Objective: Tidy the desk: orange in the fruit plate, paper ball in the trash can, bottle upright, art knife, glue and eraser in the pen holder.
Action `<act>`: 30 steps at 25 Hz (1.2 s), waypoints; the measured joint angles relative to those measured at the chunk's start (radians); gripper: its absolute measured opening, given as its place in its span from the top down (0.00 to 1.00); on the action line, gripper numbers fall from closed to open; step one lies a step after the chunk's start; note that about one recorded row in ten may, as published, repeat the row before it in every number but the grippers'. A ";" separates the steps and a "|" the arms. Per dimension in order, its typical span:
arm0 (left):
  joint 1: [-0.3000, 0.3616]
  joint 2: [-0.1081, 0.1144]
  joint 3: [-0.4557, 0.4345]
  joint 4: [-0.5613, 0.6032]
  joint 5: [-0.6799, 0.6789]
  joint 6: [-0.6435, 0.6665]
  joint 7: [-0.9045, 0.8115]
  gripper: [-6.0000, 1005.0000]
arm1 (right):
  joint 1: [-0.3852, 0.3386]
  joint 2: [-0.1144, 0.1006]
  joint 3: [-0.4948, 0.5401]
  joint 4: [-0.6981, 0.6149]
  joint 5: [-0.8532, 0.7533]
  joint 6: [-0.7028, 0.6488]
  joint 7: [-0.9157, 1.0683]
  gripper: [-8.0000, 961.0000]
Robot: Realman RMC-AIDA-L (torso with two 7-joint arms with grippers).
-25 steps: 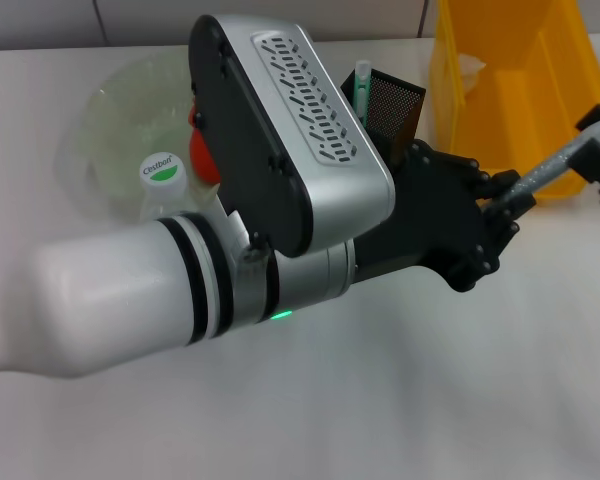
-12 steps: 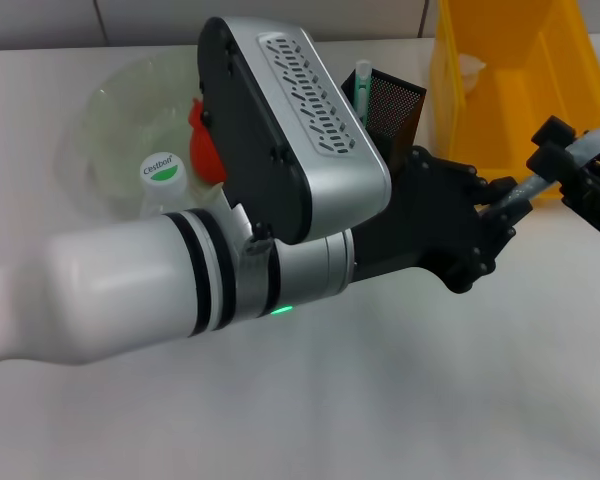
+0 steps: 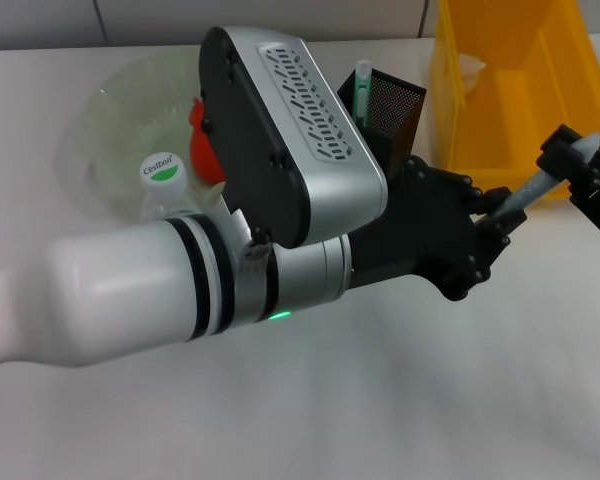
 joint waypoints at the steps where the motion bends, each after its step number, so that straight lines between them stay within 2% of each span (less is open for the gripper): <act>1: 0.000 0.000 0.000 -0.001 0.000 0.000 0.000 0.85 | -0.001 0.000 0.003 0.000 0.001 -0.001 -0.001 0.81; 10: 0.008 0.001 -0.004 -0.008 -0.009 -0.012 0.007 0.84 | -0.007 0.000 0.083 -0.001 0.021 -0.020 -0.005 0.82; 14: 0.013 0.005 -0.028 -0.014 -0.158 0.013 0.136 0.70 | -0.009 0.000 0.098 -0.005 0.027 -0.022 -0.005 0.81; 15: 0.015 0.004 -0.064 -0.032 -0.258 0.068 0.206 0.67 | -0.009 0.000 0.111 -0.006 0.028 -0.022 -0.005 0.80; 17: 0.016 0.005 -0.084 -0.044 -0.293 0.092 0.233 0.61 | -0.009 -0.001 0.124 -0.006 0.028 -0.022 -0.005 0.80; 20: 0.022 0.005 -0.159 -0.118 -0.454 0.187 0.362 0.53 | -0.004 -0.001 0.146 -0.006 0.032 -0.022 -0.020 0.79; 21: 0.022 0.005 -0.159 -0.118 -0.454 0.187 0.362 0.50 | -0.004 -0.001 0.146 -0.006 0.032 -0.022 -0.020 0.79; 24: 0.043 0.005 -0.217 -0.197 -0.574 0.304 0.509 0.37 | 0.013 0.000 0.166 -0.002 0.038 -0.011 -0.050 0.78; 27: 0.053 0.004 -0.275 -0.343 -0.718 0.505 0.753 0.22 | 0.054 0.000 0.172 0.016 0.057 0.030 -0.100 0.78; 29: 0.043 0.005 -0.302 -0.442 -0.758 0.592 0.857 0.22 | 0.108 0.001 0.171 0.051 0.077 0.065 -0.169 0.77; 30: 0.019 0.004 -0.334 -0.562 -0.789 0.676 0.941 0.22 | 0.161 0.002 0.172 0.081 0.084 0.102 -0.227 0.77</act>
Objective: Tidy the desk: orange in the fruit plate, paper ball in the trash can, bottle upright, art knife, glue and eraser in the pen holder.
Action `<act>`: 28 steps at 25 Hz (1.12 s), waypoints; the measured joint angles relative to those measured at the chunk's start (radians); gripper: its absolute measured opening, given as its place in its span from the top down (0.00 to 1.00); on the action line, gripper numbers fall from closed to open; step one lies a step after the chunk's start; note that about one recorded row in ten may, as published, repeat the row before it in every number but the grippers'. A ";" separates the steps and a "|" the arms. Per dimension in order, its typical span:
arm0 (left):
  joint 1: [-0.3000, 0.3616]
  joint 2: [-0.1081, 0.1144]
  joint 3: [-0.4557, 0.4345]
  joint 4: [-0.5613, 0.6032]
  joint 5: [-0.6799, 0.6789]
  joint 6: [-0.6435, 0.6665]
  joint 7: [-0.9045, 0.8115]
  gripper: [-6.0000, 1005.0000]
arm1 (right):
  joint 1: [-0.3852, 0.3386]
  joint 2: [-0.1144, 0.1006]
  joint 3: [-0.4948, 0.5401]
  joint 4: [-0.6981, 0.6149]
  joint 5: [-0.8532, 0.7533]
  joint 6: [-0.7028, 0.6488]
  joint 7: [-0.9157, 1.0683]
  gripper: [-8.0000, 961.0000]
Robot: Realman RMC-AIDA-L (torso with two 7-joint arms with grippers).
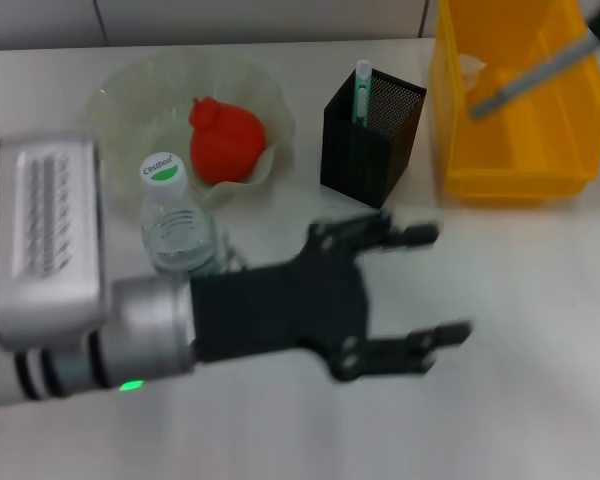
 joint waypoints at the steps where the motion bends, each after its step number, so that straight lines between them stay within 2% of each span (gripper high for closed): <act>1: 0.000 0.000 0.000 0.000 0.000 0.000 0.000 0.22 | 0.000 0.000 0.000 0.000 0.000 0.000 0.000 0.77; 4: -0.050 -0.001 -0.048 -0.185 -0.015 0.081 0.066 0.22 | 0.103 0.001 0.000 0.040 0.004 0.110 -0.068 0.76; 5: -0.078 -0.002 -0.073 -0.273 -0.017 0.109 0.086 0.22 | 0.158 0.002 -0.004 0.070 0.005 0.187 -0.119 0.76; 6: -0.078 -0.002 -0.073 -0.273 -0.017 0.109 0.086 0.22 | 0.158 0.002 -0.004 0.070 0.005 0.187 -0.119 0.76; 9: -0.099 -0.005 -0.099 -0.357 -0.033 0.134 0.111 0.22 | 0.231 0.003 -0.011 0.116 0.003 0.300 -0.193 0.75; 11: -0.102 -0.004 -0.103 -0.385 -0.053 0.154 0.138 0.23 | 0.277 0.003 -0.040 0.152 0.000 0.413 -0.237 0.75; 14: -0.102 -0.003 -0.103 -0.391 -0.054 0.167 0.148 0.23 | 0.298 0.004 -0.071 0.164 0.000 0.481 -0.241 0.74; 15: -0.102 -0.002 -0.103 -0.393 -0.054 0.170 0.150 0.23 | 0.319 0.005 -0.108 0.177 0.000 0.552 -0.241 0.74; 20: -0.102 0.000 -0.105 -0.405 -0.055 0.176 0.154 0.23 | 0.335 0.007 -0.165 0.198 0.000 0.637 -0.242 0.72; 28: -0.103 0.002 -0.111 -0.431 -0.053 0.203 0.166 0.23 | 0.297 0.009 -0.174 0.205 0.004 0.640 -0.273 0.71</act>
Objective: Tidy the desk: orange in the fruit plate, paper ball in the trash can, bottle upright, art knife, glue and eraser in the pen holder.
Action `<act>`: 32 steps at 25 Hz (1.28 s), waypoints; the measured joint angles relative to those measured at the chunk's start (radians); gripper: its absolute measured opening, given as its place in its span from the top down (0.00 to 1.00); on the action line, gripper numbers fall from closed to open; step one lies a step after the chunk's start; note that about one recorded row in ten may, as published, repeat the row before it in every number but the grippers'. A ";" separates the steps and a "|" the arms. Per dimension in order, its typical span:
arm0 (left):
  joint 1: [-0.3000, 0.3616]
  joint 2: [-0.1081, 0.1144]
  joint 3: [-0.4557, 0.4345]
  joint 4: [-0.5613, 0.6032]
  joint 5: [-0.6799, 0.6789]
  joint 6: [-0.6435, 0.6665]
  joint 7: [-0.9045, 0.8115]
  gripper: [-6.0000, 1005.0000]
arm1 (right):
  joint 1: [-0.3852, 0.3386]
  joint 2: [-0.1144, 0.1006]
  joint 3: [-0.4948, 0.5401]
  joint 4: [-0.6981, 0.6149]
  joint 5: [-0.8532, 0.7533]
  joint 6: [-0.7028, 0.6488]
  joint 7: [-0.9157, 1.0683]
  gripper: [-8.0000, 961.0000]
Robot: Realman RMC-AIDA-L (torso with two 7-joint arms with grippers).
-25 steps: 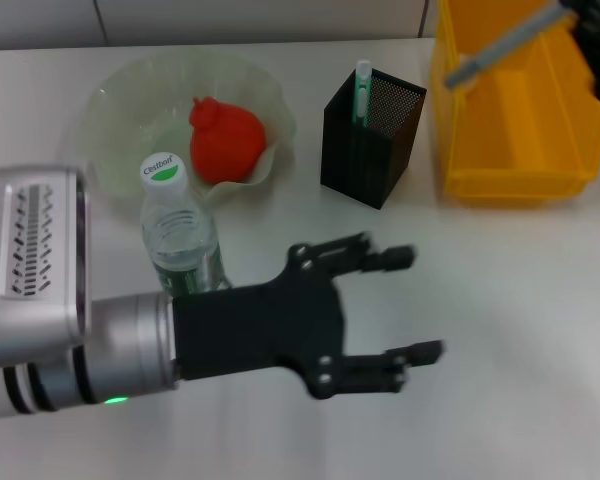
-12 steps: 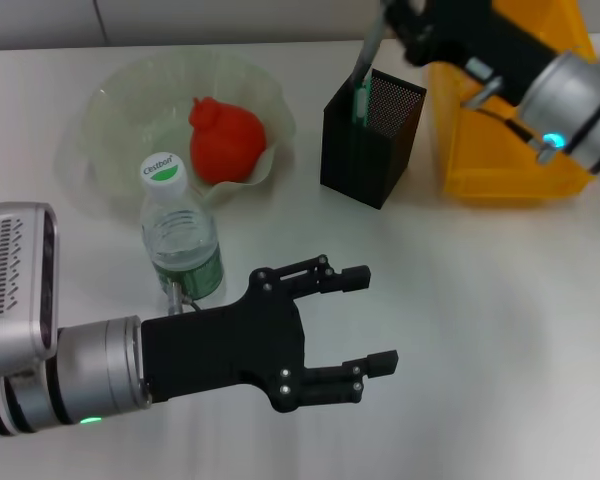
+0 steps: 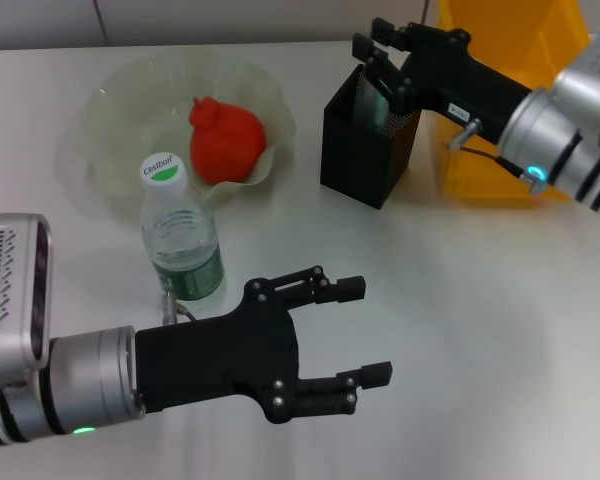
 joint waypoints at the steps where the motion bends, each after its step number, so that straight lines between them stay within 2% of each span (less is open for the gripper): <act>1: -0.001 0.001 -0.005 -0.002 0.000 0.003 0.000 0.23 | -0.010 0.000 0.003 0.000 0.003 -0.019 -0.010 0.70; 6: 0.001 0.002 -0.021 -0.002 0.004 0.013 0.000 0.23 | -0.066 -0.001 0.007 -0.018 0.011 -0.127 -0.016 0.69; 7: 0.001 0.004 -0.029 -0.003 0.005 0.014 0.001 0.23 | -0.107 -0.003 0.007 -0.035 0.027 -0.211 -0.005 0.69; 8: 0.001 0.004 -0.029 -0.003 0.005 0.014 0.001 0.23 | -0.107 -0.003 0.007 -0.035 0.027 -0.211 -0.005 0.64; 11: 0.002 0.010 -0.036 -0.003 0.007 0.022 0.001 0.23 | -0.179 -0.008 0.004 -0.082 0.042 -0.326 0.073 0.50; 12: 0.002 0.016 -0.036 -0.003 0.007 0.032 0.001 0.23 | -0.247 -0.010 -0.020 -0.173 0.024 -0.402 0.208 0.45; 15: -0.001 0.026 -0.047 -0.003 0.026 0.054 -0.003 0.23 | -0.337 -0.013 -0.091 -0.344 -0.061 -0.479 0.382 0.31; 16: -0.002 0.030 -0.068 -0.003 0.053 0.067 -0.010 0.23 | -0.337 -0.013 -0.091 -0.344 -0.061 -0.479 0.382 0.27; 17: -0.003 0.032 -0.085 -0.003 0.075 0.077 -0.015 0.23 | -0.388 -0.017 -0.123 -0.461 -0.167 -0.552 0.449 0.22; 18: -0.003 0.032 -0.085 -0.003 0.075 0.077 -0.015 0.23 | -0.388 -0.017 -0.123 -0.461 -0.167 -0.552 0.449 0.19; 20: -0.006 0.033 -0.169 -0.003 0.171 0.109 -0.051 0.23 | -0.418 -0.020 -0.132 -0.538 -0.281 -0.651 0.463 0.13; 22: -0.007 0.033 -0.207 -0.001 0.219 0.124 -0.069 0.23 | -0.428 -0.025 -0.128 -0.598 -0.432 -0.808 0.463 0.13; 25: -0.011 0.034 -0.240 0.004 0.282 0.141 -0.089 0.23 | -0.422 -0.027 -0.128 -0.607 -0.488 -0.877 0.469 0.13; 32: -0.032 0.029 -0.271 0.009 0.369 0.146 -0.128 0.23 | -0.406 -0.018 -0.129 -0.608 -0.553 -0.870 0.491 0.13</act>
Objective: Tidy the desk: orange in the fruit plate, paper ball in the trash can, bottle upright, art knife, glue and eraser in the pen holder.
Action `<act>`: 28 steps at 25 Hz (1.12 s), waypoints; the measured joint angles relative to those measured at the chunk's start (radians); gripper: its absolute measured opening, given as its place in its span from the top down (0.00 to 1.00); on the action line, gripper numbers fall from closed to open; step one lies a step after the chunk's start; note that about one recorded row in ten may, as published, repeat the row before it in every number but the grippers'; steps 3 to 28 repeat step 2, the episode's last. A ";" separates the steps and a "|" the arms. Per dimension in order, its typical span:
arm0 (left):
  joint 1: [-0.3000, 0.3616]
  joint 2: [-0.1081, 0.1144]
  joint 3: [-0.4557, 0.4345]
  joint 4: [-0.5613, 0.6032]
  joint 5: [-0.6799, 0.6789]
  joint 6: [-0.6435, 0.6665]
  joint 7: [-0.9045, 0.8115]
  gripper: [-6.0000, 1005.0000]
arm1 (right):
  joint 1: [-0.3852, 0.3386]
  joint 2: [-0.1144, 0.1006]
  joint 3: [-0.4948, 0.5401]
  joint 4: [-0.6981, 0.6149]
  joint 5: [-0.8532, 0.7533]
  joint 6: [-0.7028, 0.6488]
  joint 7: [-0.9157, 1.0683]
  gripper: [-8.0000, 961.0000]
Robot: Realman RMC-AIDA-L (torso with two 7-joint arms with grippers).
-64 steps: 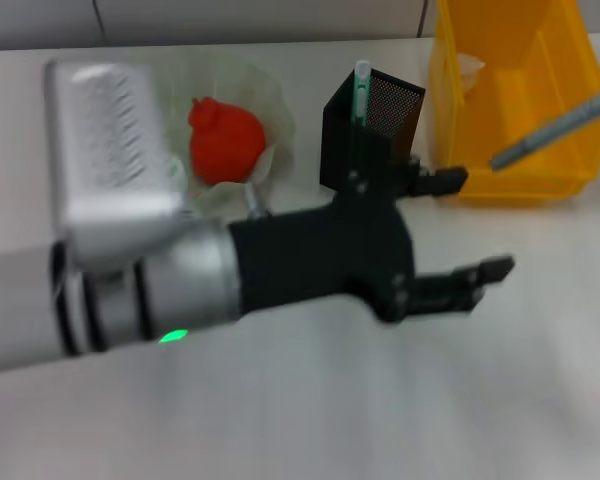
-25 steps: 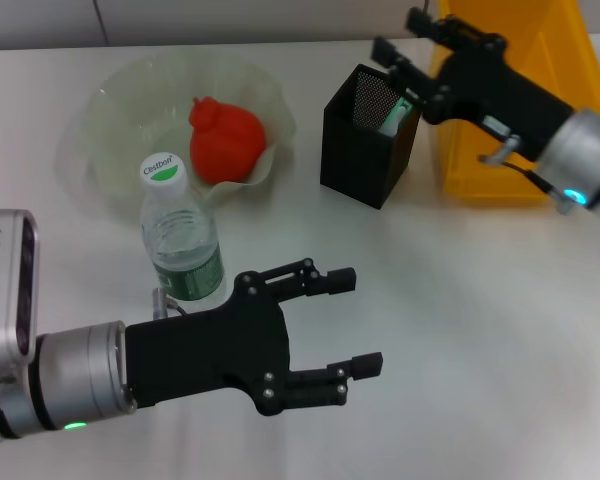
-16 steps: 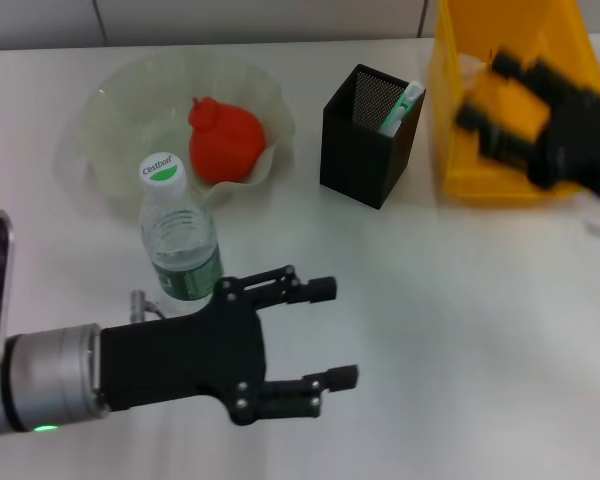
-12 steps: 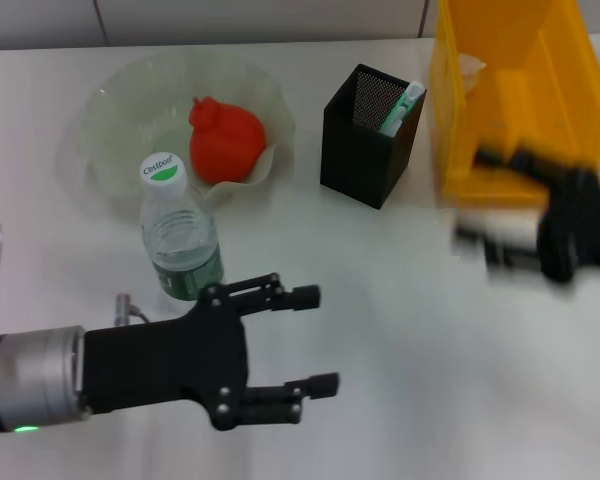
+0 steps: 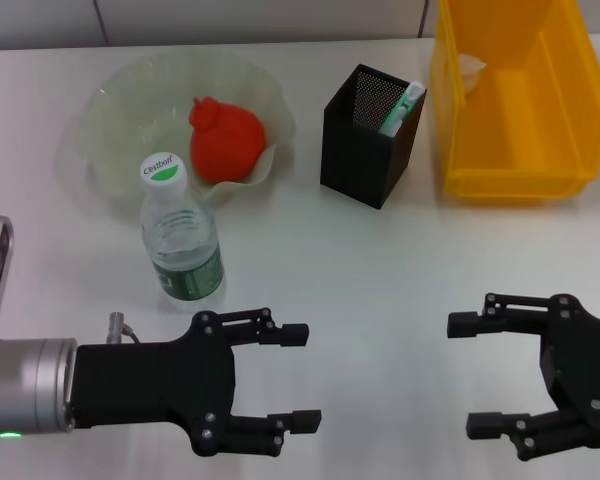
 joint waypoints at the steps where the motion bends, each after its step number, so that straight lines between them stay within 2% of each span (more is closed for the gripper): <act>1: 0.000 0.000 0.000 0.000 0.000 0.000 0.000 0.23 | 0.000 0.000 0.001 0.001 -0.001 0.006 0.000 0.13; 28: -0.001 -0.001 -0.001 0.000 0.001 0.000 0.000 0.23 | -0.001 0.000 0.002 0.002 -0.001 0.010 0.001 0.13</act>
